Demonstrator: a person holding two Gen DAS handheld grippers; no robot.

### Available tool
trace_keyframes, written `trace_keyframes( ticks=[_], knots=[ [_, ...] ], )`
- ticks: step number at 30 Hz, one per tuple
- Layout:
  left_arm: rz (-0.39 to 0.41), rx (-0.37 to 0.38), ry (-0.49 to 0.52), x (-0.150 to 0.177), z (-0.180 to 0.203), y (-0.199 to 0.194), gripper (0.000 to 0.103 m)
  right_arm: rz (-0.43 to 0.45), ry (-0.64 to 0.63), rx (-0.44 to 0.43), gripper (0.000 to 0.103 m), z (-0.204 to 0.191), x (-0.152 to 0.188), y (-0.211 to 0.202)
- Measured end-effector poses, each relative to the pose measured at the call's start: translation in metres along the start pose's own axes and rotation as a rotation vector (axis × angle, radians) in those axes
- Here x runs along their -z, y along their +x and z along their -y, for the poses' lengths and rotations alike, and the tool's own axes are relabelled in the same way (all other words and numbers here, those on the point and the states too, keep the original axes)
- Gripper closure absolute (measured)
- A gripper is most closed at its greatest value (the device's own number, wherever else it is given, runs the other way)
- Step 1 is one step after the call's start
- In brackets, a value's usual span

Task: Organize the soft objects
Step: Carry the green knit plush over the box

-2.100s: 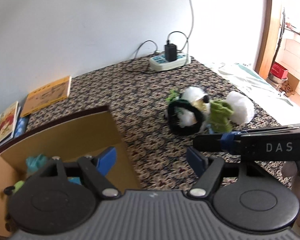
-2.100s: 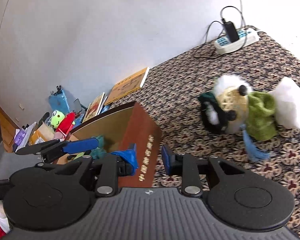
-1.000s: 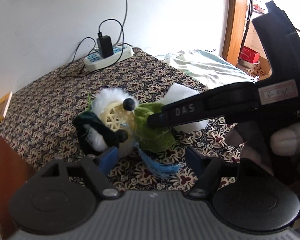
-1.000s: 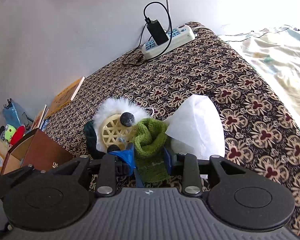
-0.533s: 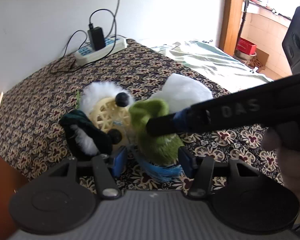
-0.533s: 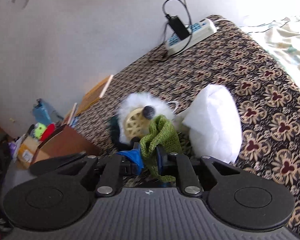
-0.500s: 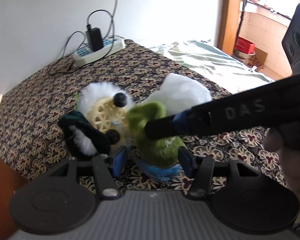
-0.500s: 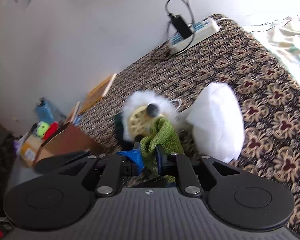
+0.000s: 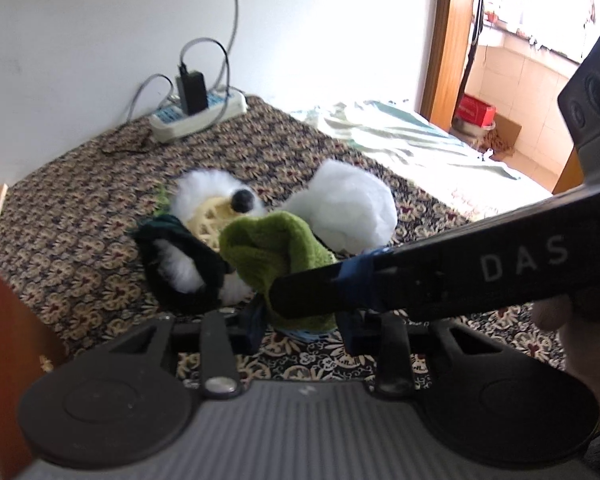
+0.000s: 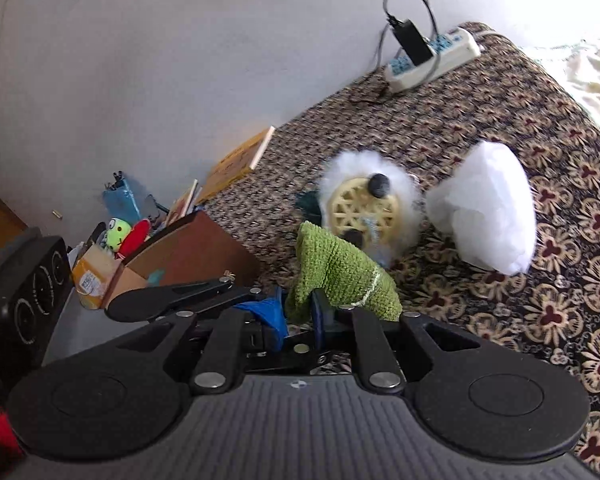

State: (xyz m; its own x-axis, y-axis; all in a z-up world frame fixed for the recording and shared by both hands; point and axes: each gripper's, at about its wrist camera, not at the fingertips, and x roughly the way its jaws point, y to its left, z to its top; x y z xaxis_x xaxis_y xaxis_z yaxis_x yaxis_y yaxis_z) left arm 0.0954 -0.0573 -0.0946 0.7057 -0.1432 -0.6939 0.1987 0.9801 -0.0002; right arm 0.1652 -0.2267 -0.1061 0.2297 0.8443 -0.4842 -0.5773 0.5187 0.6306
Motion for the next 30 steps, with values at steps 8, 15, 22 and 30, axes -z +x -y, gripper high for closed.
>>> trace_keyframes(
  ticks=[8, 15, 22, 30],
  knots=[
    [0.108, -0.073, -0.027, 0.006, -0.025, -0.063, 0.07, 0.035, -0.071, -0.073, 0.103, -0.052, -0.008, 0.009],
    [0.164, -0.156, -0.105, 0.024, -0.076, -0.121, 0.07, 0.027, -0.171, -0.16, 0.103, -0.116, -0.011, 0.042],
    [0.165, -0.245, -0.172, 0.053, -0.132, -0.155, 0.07, -0.019, -0.265, -0.224, 0.103, -0.175, -0.003, 0.099],
    [0.134, -0.279, -0.259, 0.083, -0.192, -0.168, 0.07, -0.05, -0.304, -0.226, 0.103, -0.221, 0.015, 0.155]
  ],
)
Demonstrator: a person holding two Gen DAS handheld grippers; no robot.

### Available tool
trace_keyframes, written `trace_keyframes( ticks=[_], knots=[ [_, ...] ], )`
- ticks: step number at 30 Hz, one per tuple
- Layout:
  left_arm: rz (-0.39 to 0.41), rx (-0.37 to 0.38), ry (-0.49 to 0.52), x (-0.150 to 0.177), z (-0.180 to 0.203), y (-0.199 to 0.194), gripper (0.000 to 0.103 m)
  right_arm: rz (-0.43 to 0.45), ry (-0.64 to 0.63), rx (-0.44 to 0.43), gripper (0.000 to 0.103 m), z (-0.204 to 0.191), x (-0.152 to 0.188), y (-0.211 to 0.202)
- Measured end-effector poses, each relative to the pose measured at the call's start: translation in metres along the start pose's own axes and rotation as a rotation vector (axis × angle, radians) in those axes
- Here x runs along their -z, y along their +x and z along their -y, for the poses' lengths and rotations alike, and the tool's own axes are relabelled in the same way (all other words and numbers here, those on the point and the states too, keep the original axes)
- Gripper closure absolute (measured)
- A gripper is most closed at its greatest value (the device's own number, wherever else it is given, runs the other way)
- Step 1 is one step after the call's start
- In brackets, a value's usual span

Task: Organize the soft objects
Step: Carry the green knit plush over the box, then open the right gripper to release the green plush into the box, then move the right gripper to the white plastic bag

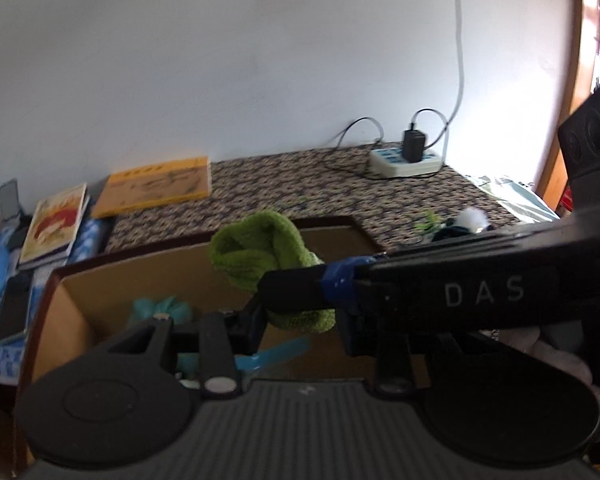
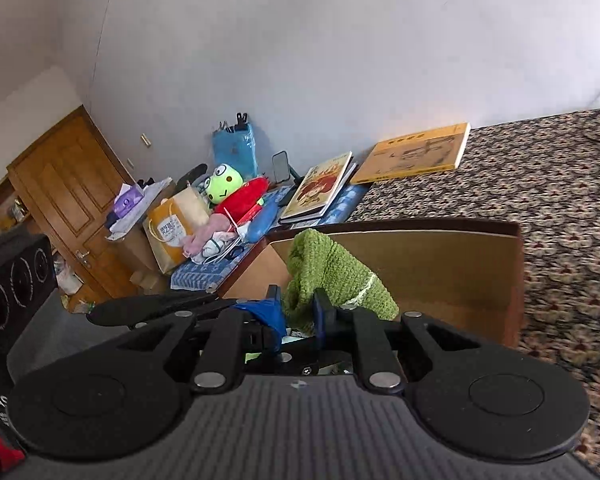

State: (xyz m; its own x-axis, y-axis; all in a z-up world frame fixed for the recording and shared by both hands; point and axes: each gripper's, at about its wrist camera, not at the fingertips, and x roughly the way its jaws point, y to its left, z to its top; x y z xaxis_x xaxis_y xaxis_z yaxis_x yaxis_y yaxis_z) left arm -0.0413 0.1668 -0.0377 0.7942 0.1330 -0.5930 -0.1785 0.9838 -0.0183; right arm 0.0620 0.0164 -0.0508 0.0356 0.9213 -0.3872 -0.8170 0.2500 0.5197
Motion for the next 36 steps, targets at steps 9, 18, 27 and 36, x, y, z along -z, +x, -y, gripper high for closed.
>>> trace_keyframes(
  ticks=[9, 18, 27, 36],
  knots=[
    [-0.048, -0.06, -0.006, 0.012, -0.046, 0.016, 0.06, -0.012, 0.015, 0.107, 0.098, -0.01, 0.005, 0.044],
    [-0.076, -0.059, 0.0, 0.024, -0.061, 0.01, 0.055, 0.004, 0.095, 0.165, 0.097, -0.011, 0.016, 0.04],
    [-0.079, -0.04, 0.074, 0.018, -0.032, 0.002, 0.05, 0.02, 0.124, 0.247, 0.097, -0.015, 0.021, 0.018],
    [-0.076, -0.001, 0.111, 0.012, 0.002, -0.005, 0.048, 0.054, 0.156, 0.275, 0.097, -0.006, 0.026, -0.017]
  ],
)
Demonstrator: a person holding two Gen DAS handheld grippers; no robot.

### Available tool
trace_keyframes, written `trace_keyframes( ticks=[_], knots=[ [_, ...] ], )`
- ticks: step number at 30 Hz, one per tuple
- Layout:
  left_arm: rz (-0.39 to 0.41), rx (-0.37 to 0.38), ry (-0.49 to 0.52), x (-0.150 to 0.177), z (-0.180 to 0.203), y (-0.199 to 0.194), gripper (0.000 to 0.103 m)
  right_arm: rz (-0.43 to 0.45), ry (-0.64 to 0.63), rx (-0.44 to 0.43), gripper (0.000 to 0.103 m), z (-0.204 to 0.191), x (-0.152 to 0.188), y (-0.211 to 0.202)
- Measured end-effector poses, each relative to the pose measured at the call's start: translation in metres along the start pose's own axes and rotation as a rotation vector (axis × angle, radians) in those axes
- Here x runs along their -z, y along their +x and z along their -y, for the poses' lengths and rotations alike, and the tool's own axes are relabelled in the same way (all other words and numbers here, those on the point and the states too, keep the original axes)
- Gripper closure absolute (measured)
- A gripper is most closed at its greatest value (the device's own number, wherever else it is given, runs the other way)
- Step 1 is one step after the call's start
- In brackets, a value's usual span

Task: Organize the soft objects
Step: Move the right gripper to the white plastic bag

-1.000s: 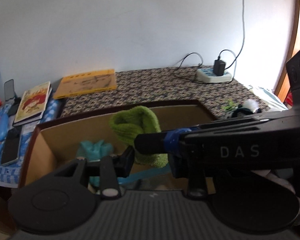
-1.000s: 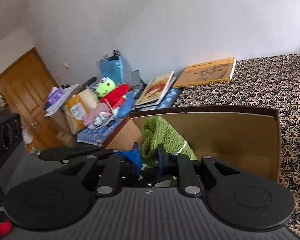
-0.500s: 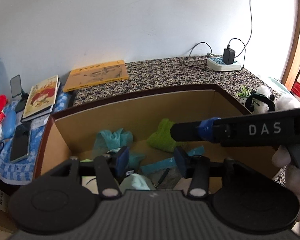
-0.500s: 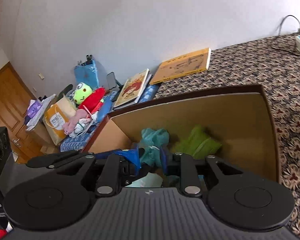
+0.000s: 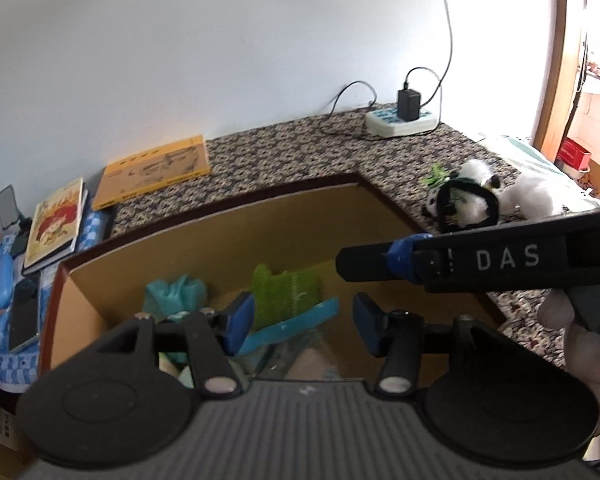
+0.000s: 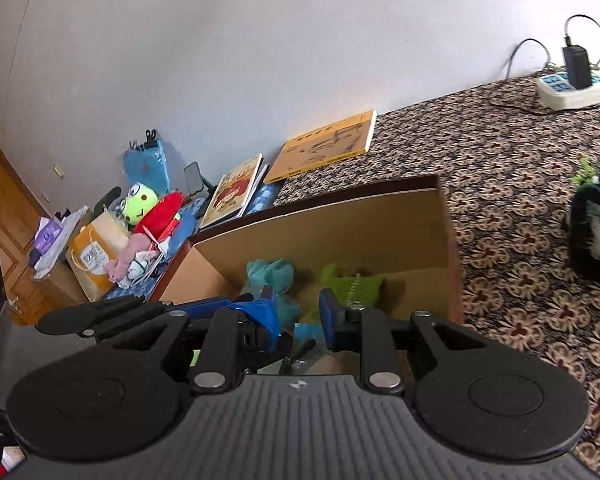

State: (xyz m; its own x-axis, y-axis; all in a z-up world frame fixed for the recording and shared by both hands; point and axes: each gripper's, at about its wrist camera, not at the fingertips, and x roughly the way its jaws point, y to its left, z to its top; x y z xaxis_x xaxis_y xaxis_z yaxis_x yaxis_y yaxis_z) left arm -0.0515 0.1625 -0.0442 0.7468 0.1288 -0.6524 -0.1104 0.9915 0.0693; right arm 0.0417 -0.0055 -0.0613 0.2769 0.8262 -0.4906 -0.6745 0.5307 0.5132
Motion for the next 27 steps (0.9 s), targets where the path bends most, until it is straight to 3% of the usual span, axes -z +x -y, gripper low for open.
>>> trace_keyframes(
  ticks=[8, 15, 22, 27],
  knots=[
    [0.037, 0.056, 0.023, -0.022, 0.043, -0.007, 0.048, 0.061, 0.06, 0.015, 0.097, 0.037, -0.003, -0.043],
    [0.07, 0.13, 0.084, -0.044, 0.106, -0.001, 0.047, 0.118, 0.141, 0.068, 0.096, 0.086, -0.004, -0.087],
    [0.02, 0.208, 0.147, -0.052, 0.17, 0.032, 0.046, 0.145, 0.214, 0.172, 0.093, 0.148, -0.004, -0.126],
    [-0.042, 0.266, 0.137, -0.053, 0.206, 0.065, 0.046, 0.142, 0.228, 0.235, 0.092, 0.188, -0.013, -0.142]
  ],
)
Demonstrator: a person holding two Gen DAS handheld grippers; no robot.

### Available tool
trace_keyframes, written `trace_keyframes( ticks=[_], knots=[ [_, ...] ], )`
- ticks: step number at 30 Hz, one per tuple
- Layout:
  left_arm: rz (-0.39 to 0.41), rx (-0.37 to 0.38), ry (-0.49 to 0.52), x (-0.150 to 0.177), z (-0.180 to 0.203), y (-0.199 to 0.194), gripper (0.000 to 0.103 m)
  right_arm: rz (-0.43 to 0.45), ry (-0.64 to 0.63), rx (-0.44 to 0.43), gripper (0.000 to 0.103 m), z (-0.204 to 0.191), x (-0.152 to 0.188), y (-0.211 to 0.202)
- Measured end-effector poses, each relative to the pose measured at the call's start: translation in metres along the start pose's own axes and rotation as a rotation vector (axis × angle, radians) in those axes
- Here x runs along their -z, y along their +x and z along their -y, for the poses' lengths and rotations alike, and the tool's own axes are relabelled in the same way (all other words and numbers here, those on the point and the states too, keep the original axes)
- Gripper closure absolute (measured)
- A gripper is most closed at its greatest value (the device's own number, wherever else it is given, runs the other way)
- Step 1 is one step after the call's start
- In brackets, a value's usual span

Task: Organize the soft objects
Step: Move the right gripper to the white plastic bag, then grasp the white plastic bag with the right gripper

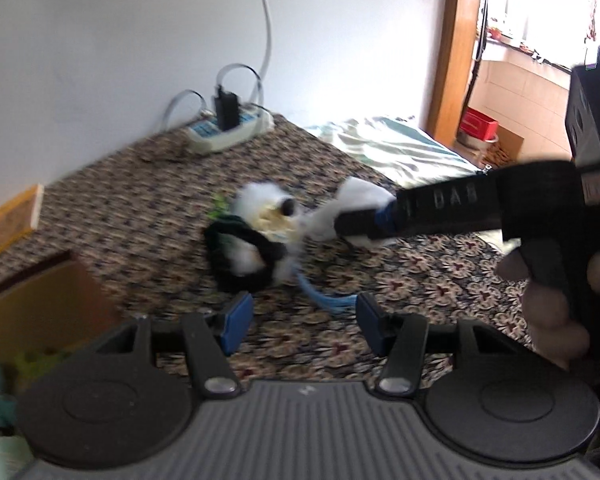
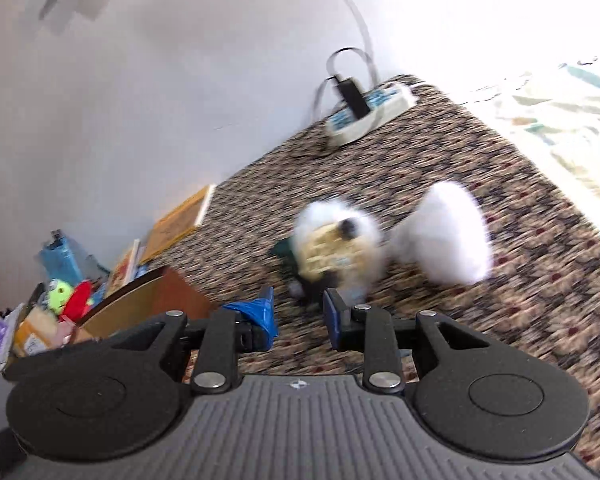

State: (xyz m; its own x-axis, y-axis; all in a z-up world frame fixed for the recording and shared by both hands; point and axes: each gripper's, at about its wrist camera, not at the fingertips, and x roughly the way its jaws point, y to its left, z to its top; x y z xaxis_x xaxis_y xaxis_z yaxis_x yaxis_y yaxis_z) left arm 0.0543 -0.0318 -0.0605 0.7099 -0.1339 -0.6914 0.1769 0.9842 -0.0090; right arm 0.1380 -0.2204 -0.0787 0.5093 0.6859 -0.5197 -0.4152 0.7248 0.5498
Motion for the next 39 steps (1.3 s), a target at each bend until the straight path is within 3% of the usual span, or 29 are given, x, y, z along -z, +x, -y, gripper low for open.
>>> trace_keyframes(
  ticks=[11, 21, 27, 34, 39],
  knots=[
    [-0.078, 0.035, -0.05, -0.012, 0.026, 0.053, 0.046, -0.002, -0.058, 0.092, 0.092, 0.056, -0.061, 0.034],
    [-0.131, 0.064, -0.083, -0.018, 0.03, 0.077, 0.044, -0.118, 0.019, 0.183, 0.092, 0.103, -0.096, 0.106],
    [-0.147, 0.126, -0.079, -0.022, 0.037, 0.09, 0.042, -0.215, 0.043, 0.147, 0.092, 0.113, -0.092, 0.116],
    [-0.236, 0.181, -0.109, -0.021, 0.041, 0.122, 0.041, -0.318, 0.075, 0.118, 0.092, 0.114, -0.071, 0.092],
    [-0.28, 0.276, -0.147, -0.02, 0.043, 0.134, 0.041, -0.338, 0.103, 0.1, 0.091, 0.113, -0.052, 0.068]
  ],
)
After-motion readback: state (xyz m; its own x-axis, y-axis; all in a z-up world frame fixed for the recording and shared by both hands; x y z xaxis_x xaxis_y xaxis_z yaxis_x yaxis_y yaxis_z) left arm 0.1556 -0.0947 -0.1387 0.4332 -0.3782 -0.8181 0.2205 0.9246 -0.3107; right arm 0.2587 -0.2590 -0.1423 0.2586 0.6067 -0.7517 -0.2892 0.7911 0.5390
